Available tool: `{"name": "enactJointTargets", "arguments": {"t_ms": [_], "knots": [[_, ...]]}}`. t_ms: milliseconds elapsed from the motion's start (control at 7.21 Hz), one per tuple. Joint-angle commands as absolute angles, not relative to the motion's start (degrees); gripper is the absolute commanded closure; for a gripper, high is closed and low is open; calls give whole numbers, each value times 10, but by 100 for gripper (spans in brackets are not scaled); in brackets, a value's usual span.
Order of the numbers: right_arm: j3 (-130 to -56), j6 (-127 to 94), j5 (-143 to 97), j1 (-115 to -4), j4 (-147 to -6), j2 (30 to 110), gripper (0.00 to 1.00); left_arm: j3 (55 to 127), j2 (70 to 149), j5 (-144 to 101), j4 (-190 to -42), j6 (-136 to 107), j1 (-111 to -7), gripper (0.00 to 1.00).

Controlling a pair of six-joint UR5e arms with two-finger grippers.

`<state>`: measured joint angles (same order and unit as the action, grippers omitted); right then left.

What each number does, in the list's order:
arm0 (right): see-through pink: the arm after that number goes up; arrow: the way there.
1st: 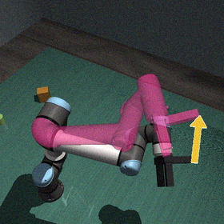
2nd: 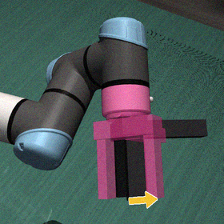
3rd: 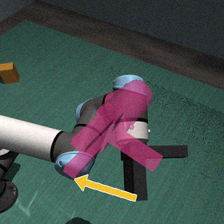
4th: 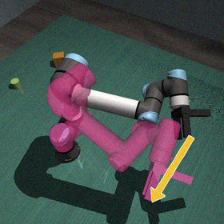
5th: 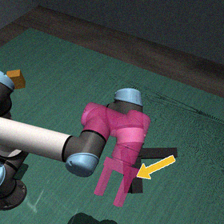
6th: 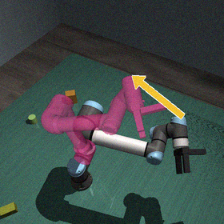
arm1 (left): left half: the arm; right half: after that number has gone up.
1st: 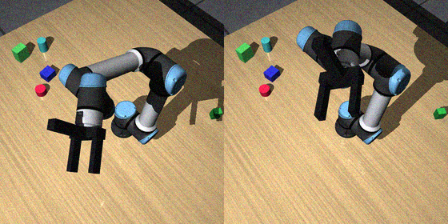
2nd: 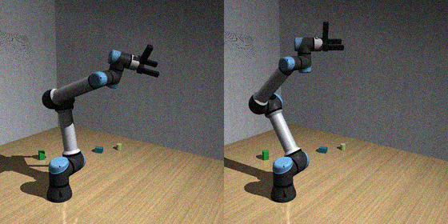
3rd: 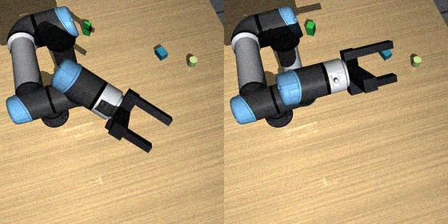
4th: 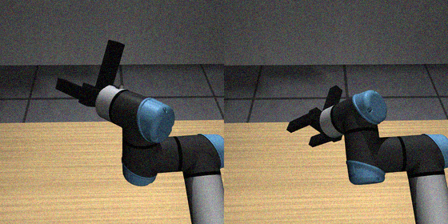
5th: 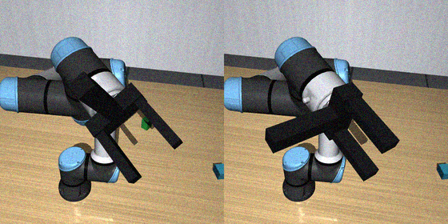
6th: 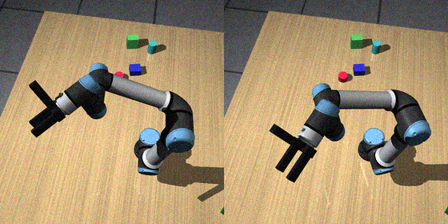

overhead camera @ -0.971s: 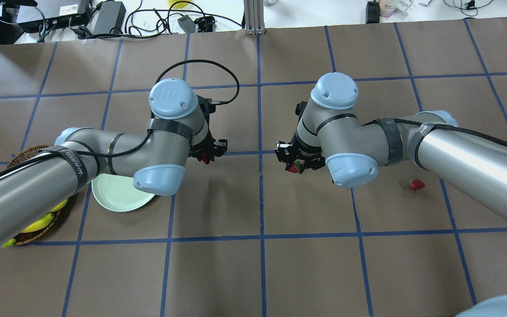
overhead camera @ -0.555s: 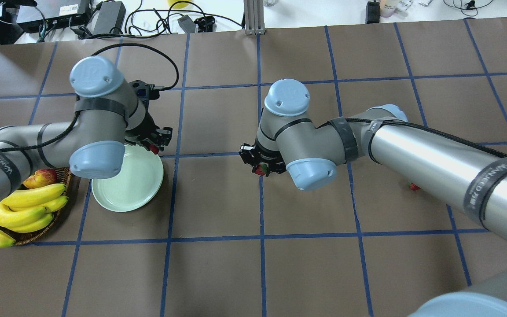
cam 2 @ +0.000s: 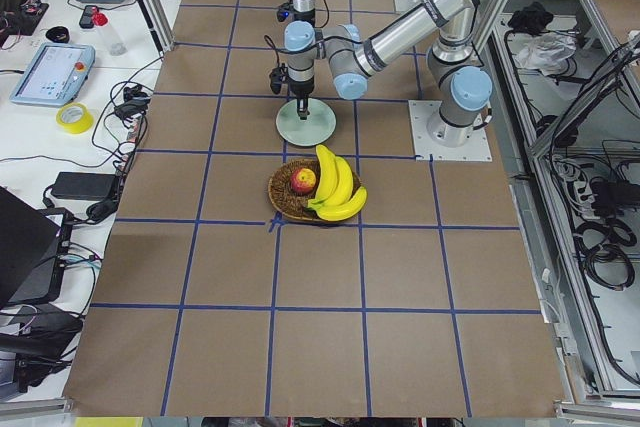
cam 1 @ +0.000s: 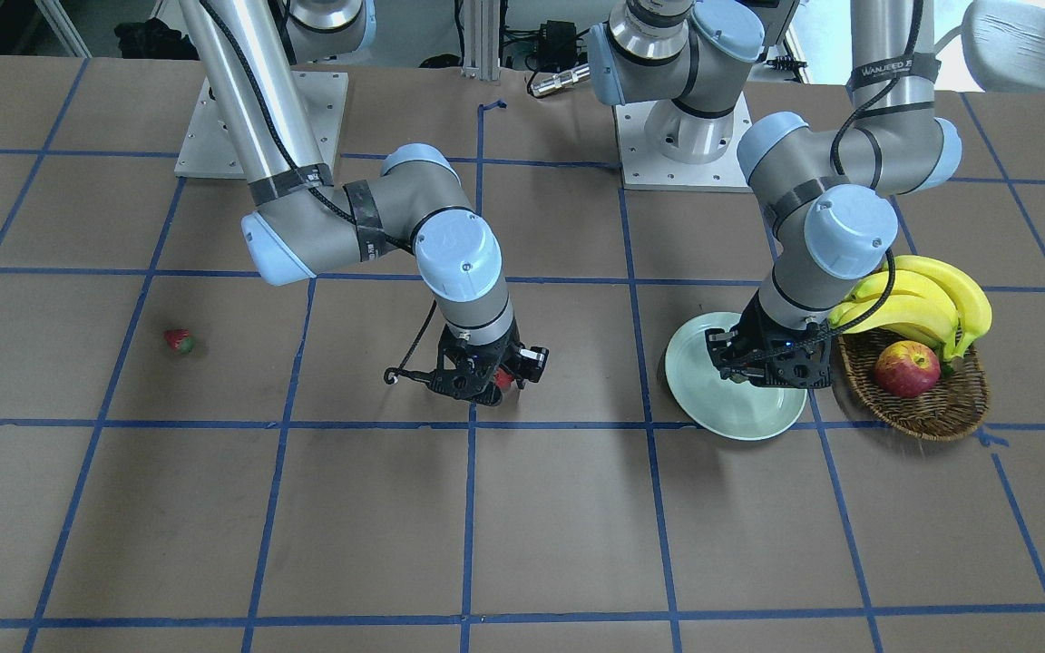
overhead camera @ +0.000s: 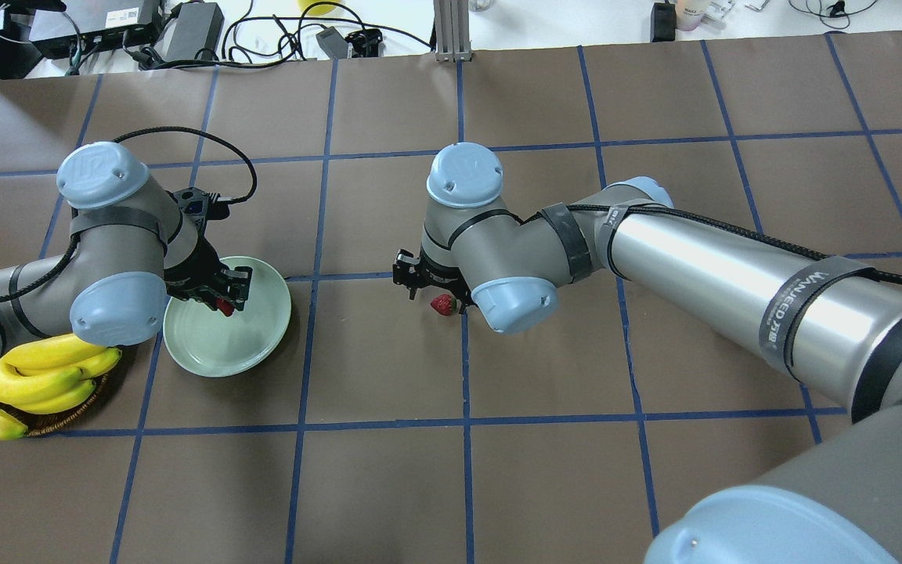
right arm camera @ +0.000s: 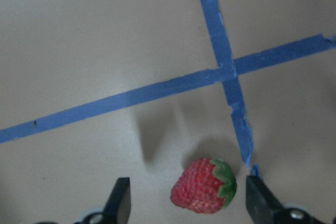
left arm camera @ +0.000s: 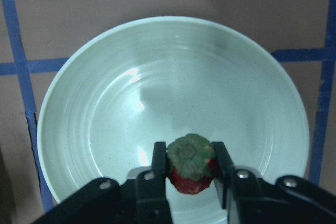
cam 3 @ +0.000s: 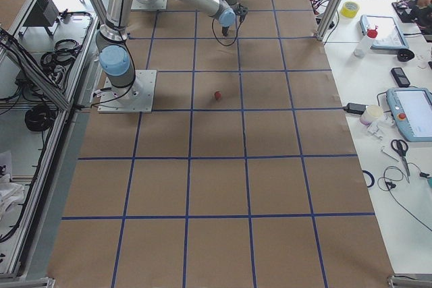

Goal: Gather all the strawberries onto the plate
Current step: 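Carry strawberry to plate with left gripper while right brings another mid-table, then release strawberry onto plate with left gripper while right drops its strawberry mid-table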

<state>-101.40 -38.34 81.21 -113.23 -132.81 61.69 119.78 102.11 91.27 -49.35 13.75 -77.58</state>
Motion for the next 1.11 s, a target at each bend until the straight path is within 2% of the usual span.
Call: {"name": "enactJointTargets", "arguments": {"t_ms": [0, 277, 555, 971], "knots": [[-1033, -263, 873, -1094, -1303, 683, 0, 1186, 1017, 916, -495, 133, -777, 7], [-1090, -115, 881, -982, -1276, 738, 0, 1137, 1010, 884, -547, 104, -797, 5], [-1169, 8, 912, -872, -1281, 778, 0, 1129, 1022, 825, -538, -86, -888, 0], [-1195, 145, 950, -751, -1274, 791, 0, 1123, 1062, 829, -472, -296, -1017, 2]]}}
